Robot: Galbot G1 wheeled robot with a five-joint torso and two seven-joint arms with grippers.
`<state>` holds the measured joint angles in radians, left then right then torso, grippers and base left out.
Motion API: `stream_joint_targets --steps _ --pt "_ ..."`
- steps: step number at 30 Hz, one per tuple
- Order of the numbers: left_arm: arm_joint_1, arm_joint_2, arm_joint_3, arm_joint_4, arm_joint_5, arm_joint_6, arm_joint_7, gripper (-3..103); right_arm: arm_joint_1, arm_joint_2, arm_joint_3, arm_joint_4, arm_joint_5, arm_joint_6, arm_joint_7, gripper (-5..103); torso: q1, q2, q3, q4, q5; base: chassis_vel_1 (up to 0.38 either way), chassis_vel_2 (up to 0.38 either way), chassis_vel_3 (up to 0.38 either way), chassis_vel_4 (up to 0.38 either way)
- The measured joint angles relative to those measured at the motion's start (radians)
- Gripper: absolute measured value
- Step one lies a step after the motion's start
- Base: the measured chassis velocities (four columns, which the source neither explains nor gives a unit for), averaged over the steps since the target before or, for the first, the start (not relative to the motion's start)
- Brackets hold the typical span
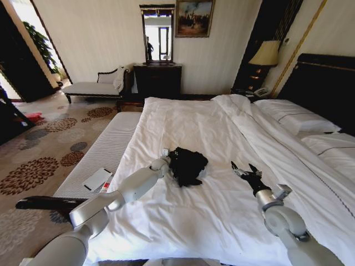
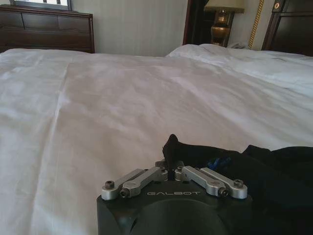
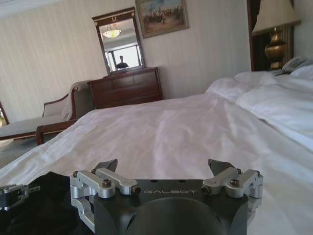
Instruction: Fold the clothes on the bed.
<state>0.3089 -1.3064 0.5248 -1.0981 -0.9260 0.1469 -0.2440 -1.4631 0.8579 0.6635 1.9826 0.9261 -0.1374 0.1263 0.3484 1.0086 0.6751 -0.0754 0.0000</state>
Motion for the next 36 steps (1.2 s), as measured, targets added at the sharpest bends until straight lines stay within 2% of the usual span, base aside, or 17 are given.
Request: stream_joint_targets --steps 2,4,5,8,10,13,16,18,21,28,36 --pt "0.004 0.011 0.003 -0.016 0.000 0.000 -0.002 1 0.049 -0.032 -0.039 -0.037 0.034 -0.014 -0.011 100 0.000 0.000 0.000 0.0001 0.0001 0.000 0.000 0.000 0.000" --pt "0.012 0.022 0.007 -0.035 0.003 0.000 -0.004 1 0.153 -0.087 -0.124 -0.113 0.059 -0.024 -0.037 100 0.000 0.000 0.000 0.0002 0.0002 0.000 0.000 0.000 0.000" --pt "0.012 0.022 0.007 -0.035 0.003 0.000 -0.004 1 0.153 -0.087 -0.124 -0.113 0.059 -0.024 -0.037 100 0.000 0.000 0.000 0.0002 0.0002 0.000 0.000 0.000 0.000" --pt "0.025 0.025 0.007 -0.057 0.011 0.000 -0.006 1 0.324 -0.145 -0.258 -0.182 0.120 -0.046 -0.065 100 0.000 0.000 0.000 0.0003 -0.0002 0.000 0.000 0.000 0.000" --pt "0.027 0.026 0.007 -0.061 0.012 -0.001 -0.007 1 0.354 -0.153 -0.284 -0.194 0.131 -0.049 -0.068 100 0.000 0.000 0.000 0.0004 -0.0001 0.000 0.000 0.000 0.000" --pt "0.041 0.036 0.008 -0.090 0.017 -0.001 -0.009 1 0.495 -0.187 -0.437 -0.242 0.194 -0.073 -0.087 100 0.000 0.000 0.000 0.0004 0.0000 0.000 0.000 0.000 0.000" --pt "0.048 0.043 0.008 -0.100 0.019 -0.002 -0.009 1 0.539 -0.194 -0.497 -0.256 0.207 -0.088 -0.095 100 0.000 0.000 0.000 0.0000 -0.0002 0.000 0.000 0.000 0.000" --pt "0.060 0.056 0.007 -0.113 0.021 -0.003 -0.009 1 0.597 -0.191 -0.576 -0.289 0.193 -0.093 -0.100 100 0.000 0.000 0.000 -0.0001 -0.0001 0.000 0.000 0.000 0.000" --pt "0.065 0.063 0.004 -0.121 0.021 -0.004 -0.008 1 0.631 -0.183 -0.612 -0.306 0.188 -0.095 -0.100 100 0.000 0.000 0.000 -0.0001 0.0000 0.000 0.000 0.000 0.000" --pt "0.071 0.081 -0.001 -0.140 0.018 -0.005 -0.007 1 0.815 -0.119 -0.795 -0.429 0.170 -0.099 -0.096 100 0.000 0.000 0.000 0.0003 -0.0002 0.000 0.000 0.000 0.000" --pt "0.066 0.098 0.022 -0.152 0.008 -0.006 0.000 1 0.872 -0.059 -0.878 -0.562 0.119 -0.091 -0.096 100 0.000 0.000 0.000 0.0001 0.0000 0.000 0.000 0.000 0.000"
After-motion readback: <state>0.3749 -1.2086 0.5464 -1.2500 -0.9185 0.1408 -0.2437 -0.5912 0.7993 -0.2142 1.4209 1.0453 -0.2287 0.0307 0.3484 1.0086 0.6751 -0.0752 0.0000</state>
